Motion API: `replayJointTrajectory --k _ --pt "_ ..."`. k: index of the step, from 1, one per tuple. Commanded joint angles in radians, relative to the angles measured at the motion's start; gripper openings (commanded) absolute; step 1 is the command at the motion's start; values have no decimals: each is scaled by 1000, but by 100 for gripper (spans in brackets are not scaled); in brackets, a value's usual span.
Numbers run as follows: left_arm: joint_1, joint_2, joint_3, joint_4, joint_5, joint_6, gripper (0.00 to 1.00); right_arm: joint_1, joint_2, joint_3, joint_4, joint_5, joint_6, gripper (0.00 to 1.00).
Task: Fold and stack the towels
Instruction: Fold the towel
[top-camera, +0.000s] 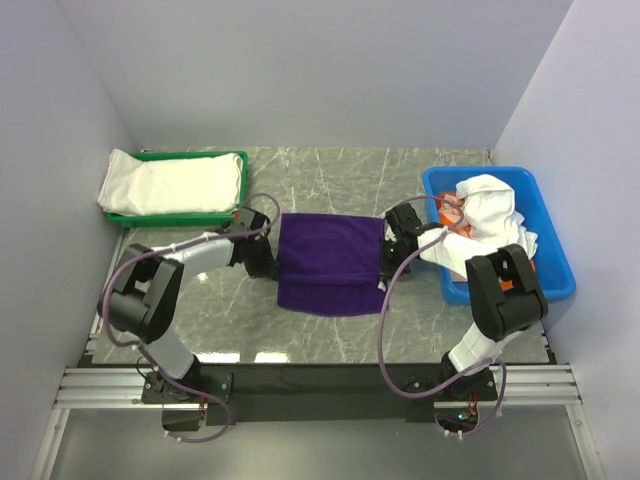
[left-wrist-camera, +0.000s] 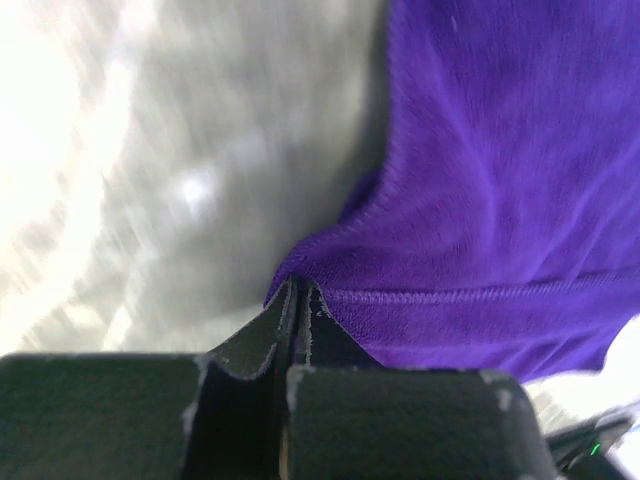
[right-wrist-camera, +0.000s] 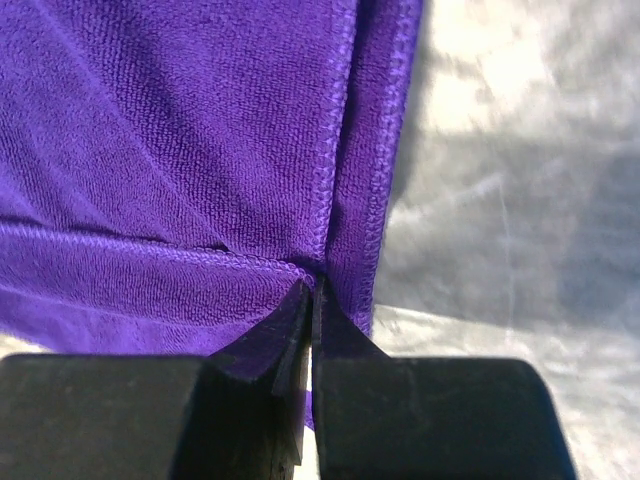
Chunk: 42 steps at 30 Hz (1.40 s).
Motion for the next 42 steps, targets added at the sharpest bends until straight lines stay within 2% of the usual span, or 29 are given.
replayJointTrajectory --k 1,5,9,19,29,36,42 --pt "77 74 108 -27 -58 54 1 -4 77 62 62 18 32 0" --pt "110 143 281 -87 -72 107 1 -4 107 130 82 21 38 0" --pt "110 125 336 -127 -58 140 1 -4 76 196 18 70 -14 0" --pt "107 -52 285 -179 -64 161 1 -2 -91 171 -68 169 -84 0" --pt "99 -179 247 -193 -21 158 1 -4 -245 179 -104 160 -116 0" --pt "96 -205 141 -136 -6 149 1 -2 -265 75 -64 127 -100 0" --pt "93 -124 40 -33 2 141 1 -2 -185 -17 7 94 -60 0"
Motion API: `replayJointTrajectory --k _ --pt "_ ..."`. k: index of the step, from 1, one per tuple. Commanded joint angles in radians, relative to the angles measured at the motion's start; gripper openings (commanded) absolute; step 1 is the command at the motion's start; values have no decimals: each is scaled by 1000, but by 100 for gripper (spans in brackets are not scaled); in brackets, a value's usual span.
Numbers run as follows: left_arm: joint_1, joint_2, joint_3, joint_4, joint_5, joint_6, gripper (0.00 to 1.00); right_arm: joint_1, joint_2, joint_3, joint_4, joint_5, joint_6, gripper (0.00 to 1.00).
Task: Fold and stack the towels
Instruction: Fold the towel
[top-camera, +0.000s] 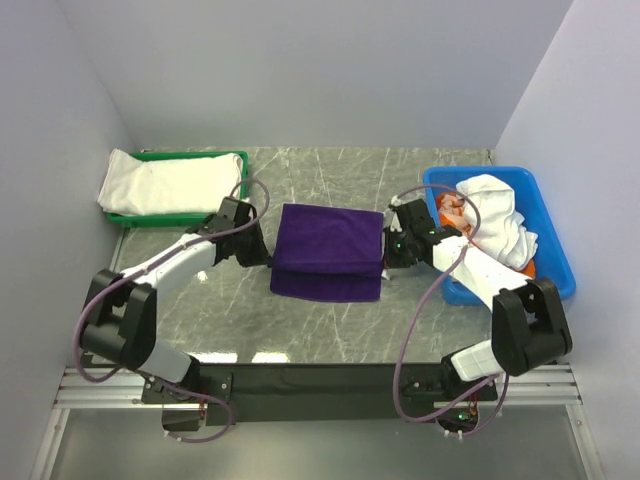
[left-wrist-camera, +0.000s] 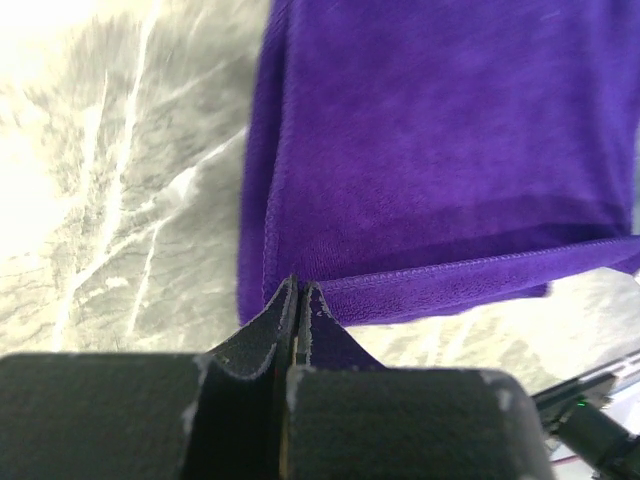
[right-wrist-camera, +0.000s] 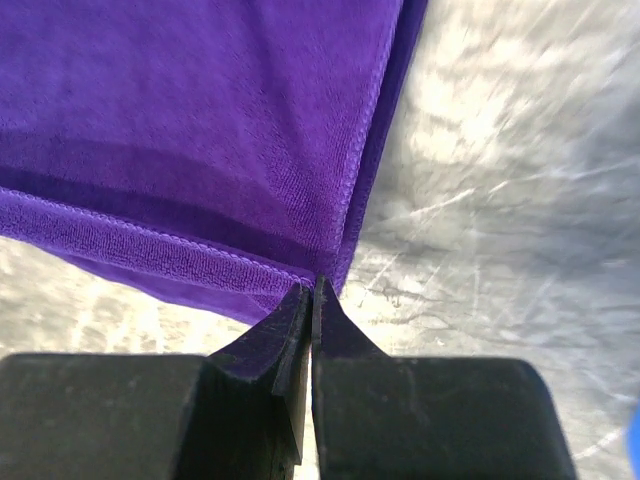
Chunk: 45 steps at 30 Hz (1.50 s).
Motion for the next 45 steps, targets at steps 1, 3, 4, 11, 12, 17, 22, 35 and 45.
replayJointTrajectory --k 1,3,4,11,12,17,22,35,45 --pt "9 51 -45 47 -43 14 1 -10 41 -46 35 34 10 0" --pt "6 85 -56 61 -50 14 1 -7 75 -62 52 23 27 0" --pt "6 93 -61 61 -54 16 1 -9 84 -66 56 15 27 0" --pt "-15 108 -50 35 -92 19 1 -10 147 -73 62 5 32 0" --pt "-18 105 -47 30 -97 19 1 -10 146 -76 64 4 33 0" --pt "-40 85 -36 10 -111 17 7 -9 121 -75 58 -12 24 8" --pt "-69 -5 -19 -30 -128 10 43 8 14 -50 12 -22 7 47" --pt "-80 -189 43 -114 -187 17 93 106 -8 86 -16 -68 -137 61" --pt "-49 -338 -44 -85 -385 125 99 109 187 141 6 -48 -226 66"
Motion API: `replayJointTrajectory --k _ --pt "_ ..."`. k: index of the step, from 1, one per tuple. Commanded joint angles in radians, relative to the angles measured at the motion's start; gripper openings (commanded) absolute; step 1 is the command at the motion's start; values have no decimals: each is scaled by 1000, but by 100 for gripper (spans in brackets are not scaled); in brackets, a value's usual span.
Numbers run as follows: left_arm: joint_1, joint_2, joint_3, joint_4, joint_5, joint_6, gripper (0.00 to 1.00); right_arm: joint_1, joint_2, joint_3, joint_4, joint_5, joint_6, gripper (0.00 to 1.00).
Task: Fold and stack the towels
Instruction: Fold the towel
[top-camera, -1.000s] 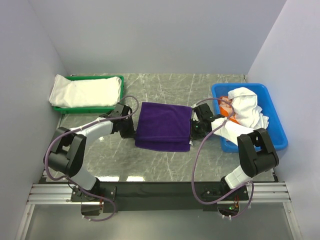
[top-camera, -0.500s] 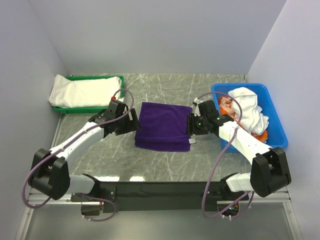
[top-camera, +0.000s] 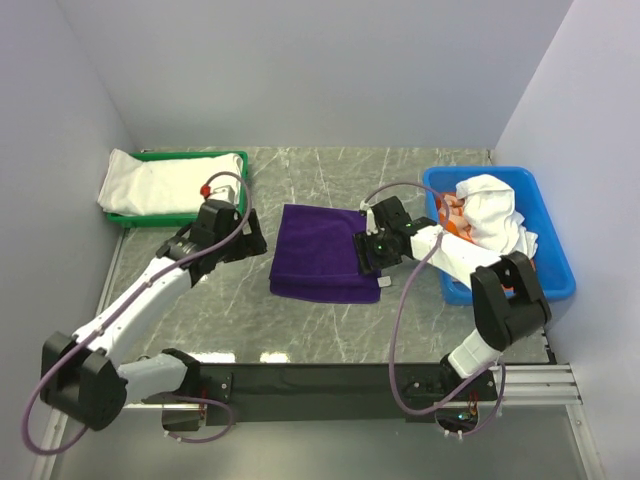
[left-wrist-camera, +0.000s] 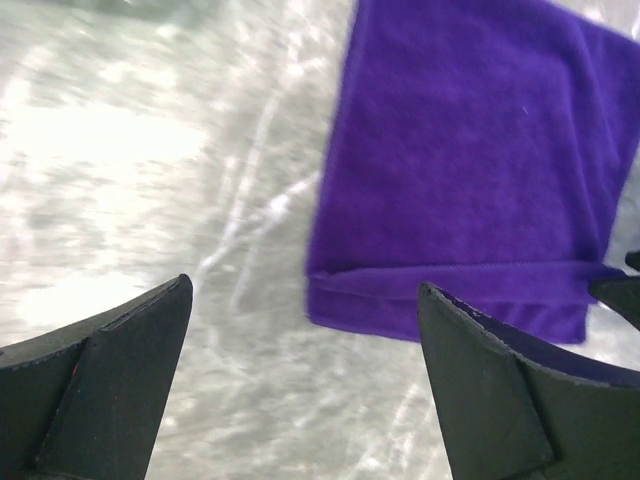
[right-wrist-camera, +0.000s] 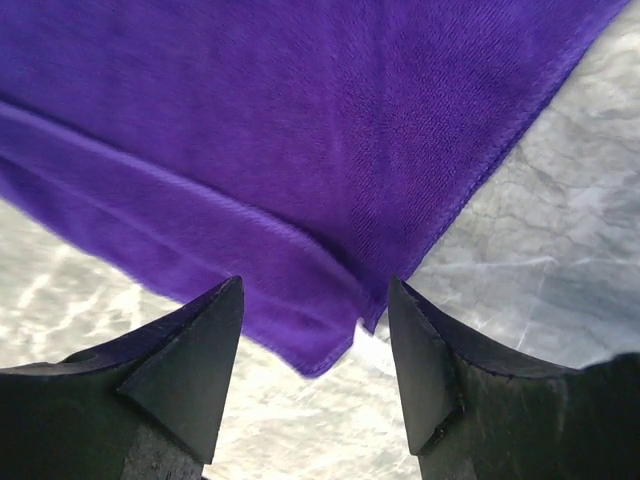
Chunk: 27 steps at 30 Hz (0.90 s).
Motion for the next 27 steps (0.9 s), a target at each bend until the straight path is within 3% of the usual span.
replayJointTrajectory --k 1,6,18,27 --pt "9 -89 -49 24 -107 71 99 3 39 59 13 -14 -58 66" --pt "9 -141 -114 51 -206 82 98 6 59 48 -2 -84 -81 59" --pt "10 -104 -109 62 -240 94 96 49 -47 -101 16 -166 -32 34" --pt "10 -114 -115 68 -239 94 96 66 -88 -133 -20 -197 71 29"
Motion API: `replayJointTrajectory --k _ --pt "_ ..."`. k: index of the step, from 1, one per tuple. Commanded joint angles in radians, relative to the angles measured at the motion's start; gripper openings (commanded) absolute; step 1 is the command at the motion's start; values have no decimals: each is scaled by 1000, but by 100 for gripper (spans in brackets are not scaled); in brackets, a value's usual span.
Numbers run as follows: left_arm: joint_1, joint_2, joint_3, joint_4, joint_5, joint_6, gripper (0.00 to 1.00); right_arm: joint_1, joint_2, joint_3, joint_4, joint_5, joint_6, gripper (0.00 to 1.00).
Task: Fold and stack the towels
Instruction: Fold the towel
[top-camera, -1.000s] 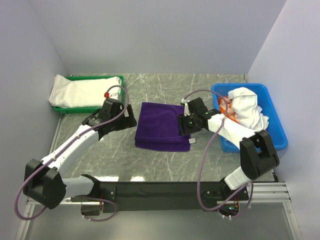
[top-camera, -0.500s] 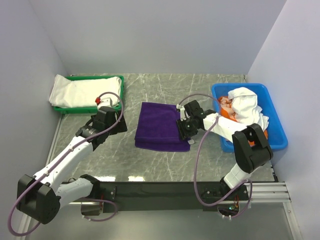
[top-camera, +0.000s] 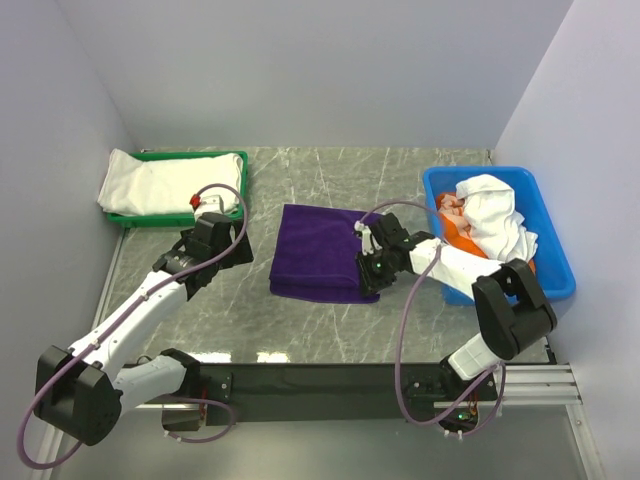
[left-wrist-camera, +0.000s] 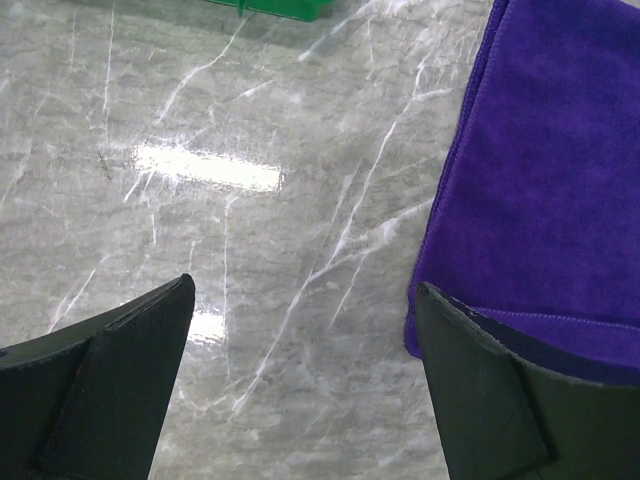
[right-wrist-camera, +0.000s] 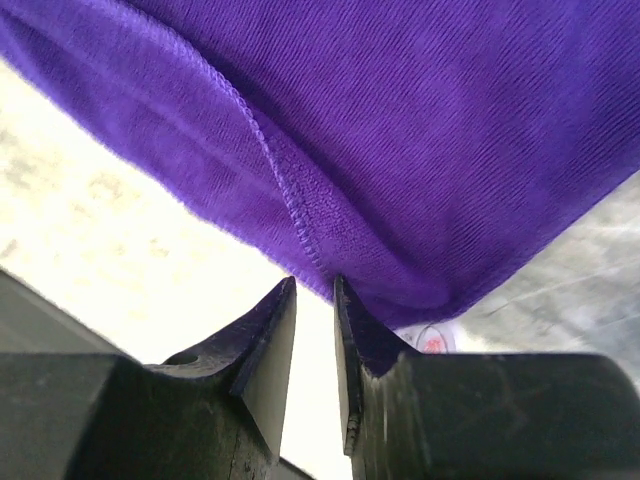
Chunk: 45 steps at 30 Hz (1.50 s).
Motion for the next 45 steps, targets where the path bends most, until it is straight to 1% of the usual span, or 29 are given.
replayJointTrajectory --k 1,3,4,5,6,8,9,11,12,15,18,21,22,24,28,34,45 --pt "4 -13 10 38 -10 22 96 15 -80 -18 -24 -57 34 29" --pt "4 -13 10 41 -9 22 96 38 -98 5 -59 -39 14 31" --pt "4 -14 10 41 -9 22 96 66 -113 20 -67 -19 -21 33" --pt "4 -14 8 44 -9 22 96 80 -118 48 -74 31 -33 37" --pt "5 -14 11 45 -7 22 96 88 -118 63 -74 49 -44 46" --pt "4 -22 11 45 -10 20 97 100 -111 109 -56 76 -80 55" --pt "4 -23 10 45 -13 22 97 103 -104 120 -45 79 -92 62" --pt "4 -34 7 44 -25 22 97 101 -68 158 -13 89 -123 66" --pt "5 -36 4 44 -27 22 97 103 -30 174 -9 99 -170 68" --pt "4 -48 4 45 -35 22 97 100 44 257 -18 75 -236 68" --pt "4 -46 5 44 -38 22 97 98 182 355 -68 36 -317 68" --pt "4 -46 5 41 -41 22 97 101 242 412 -88 17 -330 68" --pt "5 -48 5 41 -42 22 97 100 271 419 -96 -25 -345 68" --pt "4 -51 4 44 -42 23 97 100 307 438 -113 -51 -356 68" --pt "7 -52 4 47 -38 26 97 100 333 435 -124 -79 -366 67" --pt "5 -55 5 47 -32 28 97 111 331 396 -144 -128 -383 67" --pt "7 -59 4 48 -27 29 96 150 324 366 -168 -155 -394 65"
